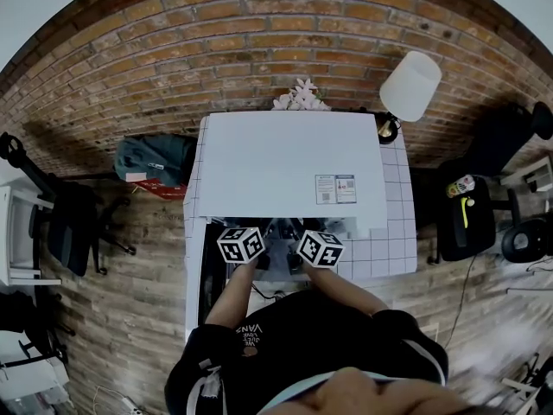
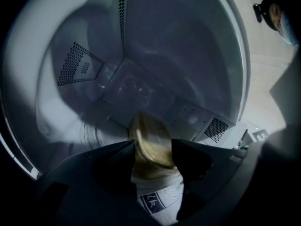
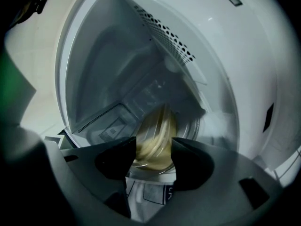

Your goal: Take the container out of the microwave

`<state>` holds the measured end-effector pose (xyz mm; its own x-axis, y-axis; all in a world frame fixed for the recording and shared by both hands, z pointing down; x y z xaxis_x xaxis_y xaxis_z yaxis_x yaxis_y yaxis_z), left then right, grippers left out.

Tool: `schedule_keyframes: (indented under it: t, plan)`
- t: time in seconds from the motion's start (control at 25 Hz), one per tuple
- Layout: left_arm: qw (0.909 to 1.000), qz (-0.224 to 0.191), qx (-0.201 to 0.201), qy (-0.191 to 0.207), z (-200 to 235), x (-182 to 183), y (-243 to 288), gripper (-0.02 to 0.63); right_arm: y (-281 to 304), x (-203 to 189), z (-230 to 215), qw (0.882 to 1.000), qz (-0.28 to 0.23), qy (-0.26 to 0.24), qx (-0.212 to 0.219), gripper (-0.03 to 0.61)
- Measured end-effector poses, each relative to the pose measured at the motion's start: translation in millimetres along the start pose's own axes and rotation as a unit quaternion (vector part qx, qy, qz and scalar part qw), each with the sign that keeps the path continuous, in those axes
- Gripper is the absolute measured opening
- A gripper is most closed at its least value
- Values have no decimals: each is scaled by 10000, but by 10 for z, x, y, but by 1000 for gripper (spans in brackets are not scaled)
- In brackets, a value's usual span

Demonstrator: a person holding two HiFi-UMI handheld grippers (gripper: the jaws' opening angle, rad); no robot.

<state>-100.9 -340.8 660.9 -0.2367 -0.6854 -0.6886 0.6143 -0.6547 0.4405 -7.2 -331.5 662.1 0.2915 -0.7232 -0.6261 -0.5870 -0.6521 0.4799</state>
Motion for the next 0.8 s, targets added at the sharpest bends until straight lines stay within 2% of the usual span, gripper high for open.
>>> schedule_keyframes:
  t: [0.24, 0.8]
  plan:
    - [9999, -171, 27, -8, -52, 38, -82, 249, -55, 3, 52, 9997, -99, 171, 166, 221]
    - [9995, -260, 184, 3, -229, -96, -325, 247, -277, -88, 158, 9995, 165, -73, 270, 219]
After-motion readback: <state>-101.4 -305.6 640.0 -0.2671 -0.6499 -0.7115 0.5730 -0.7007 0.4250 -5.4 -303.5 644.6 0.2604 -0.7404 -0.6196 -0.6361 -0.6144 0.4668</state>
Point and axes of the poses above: the fingertips, and each gripper's own axes: y forward along the fingers, z to its left, x out of its top, the point moved 2 cm from there along -y, backward along the fingers, and after that the axes turned 11 degrees about z, right-handed, at the moved point
